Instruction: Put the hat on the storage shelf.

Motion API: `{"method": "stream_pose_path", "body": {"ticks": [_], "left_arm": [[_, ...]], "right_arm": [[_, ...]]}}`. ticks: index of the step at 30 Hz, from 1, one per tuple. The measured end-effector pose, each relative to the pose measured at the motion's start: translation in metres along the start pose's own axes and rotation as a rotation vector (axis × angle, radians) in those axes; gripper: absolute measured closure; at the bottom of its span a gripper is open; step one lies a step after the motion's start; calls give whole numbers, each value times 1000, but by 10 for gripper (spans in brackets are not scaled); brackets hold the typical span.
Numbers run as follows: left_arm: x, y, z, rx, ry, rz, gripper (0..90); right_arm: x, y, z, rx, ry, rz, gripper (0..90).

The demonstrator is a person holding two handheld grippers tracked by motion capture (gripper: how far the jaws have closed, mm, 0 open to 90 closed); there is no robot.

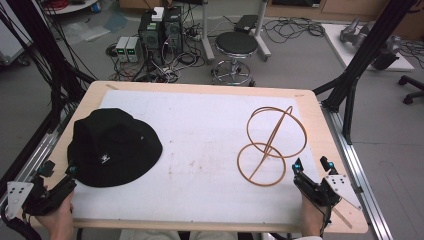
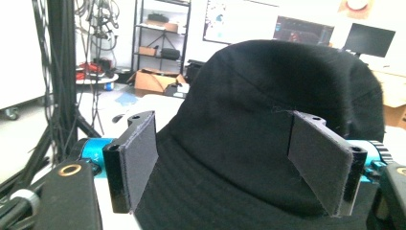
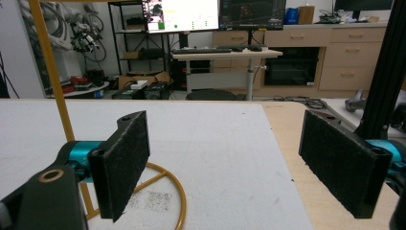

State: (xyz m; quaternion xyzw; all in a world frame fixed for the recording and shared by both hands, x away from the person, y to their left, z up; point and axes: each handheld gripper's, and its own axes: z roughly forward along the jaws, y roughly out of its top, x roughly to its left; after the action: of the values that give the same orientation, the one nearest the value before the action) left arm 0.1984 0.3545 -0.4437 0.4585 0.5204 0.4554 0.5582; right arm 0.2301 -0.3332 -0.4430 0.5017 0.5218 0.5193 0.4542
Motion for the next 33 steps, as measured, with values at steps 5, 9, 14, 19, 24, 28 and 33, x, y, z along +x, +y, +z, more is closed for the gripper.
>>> {"method": "stream_pose_path", "body": {"ticks": [5, 9, 14, 19, 24, 28, 33], "left_arm": [[-5, 6, 1, -13, -28, 15, 248], [-13, 13, 5, -12, -68, 50, 240], [-24, 18, 11, 2, -111, 107, 235], [-31, 22, 17, 8, -134, 118, 239], [-38, 26, 24, 34, -156, 133, 238], [-45, 27, 31, 68, -181, 143, 238], [-50, 27, 38, 106, -193, 166, 241]], "right_arm": [[-1, 0, 0, 1, 3, 1, 168], [-1, -1, 0, 2, 2, 8, 166], [-1, 0, 0, -1, 1, 3, 166], [-2, -1, -1, 1, 1, 0, 166], [-2, -1, -2, 3, -2, 8, 166], [-4, -1, -4, -1, -7, 3, 166], [-5, -1, -5, 1, -7, 3, 166]]}}
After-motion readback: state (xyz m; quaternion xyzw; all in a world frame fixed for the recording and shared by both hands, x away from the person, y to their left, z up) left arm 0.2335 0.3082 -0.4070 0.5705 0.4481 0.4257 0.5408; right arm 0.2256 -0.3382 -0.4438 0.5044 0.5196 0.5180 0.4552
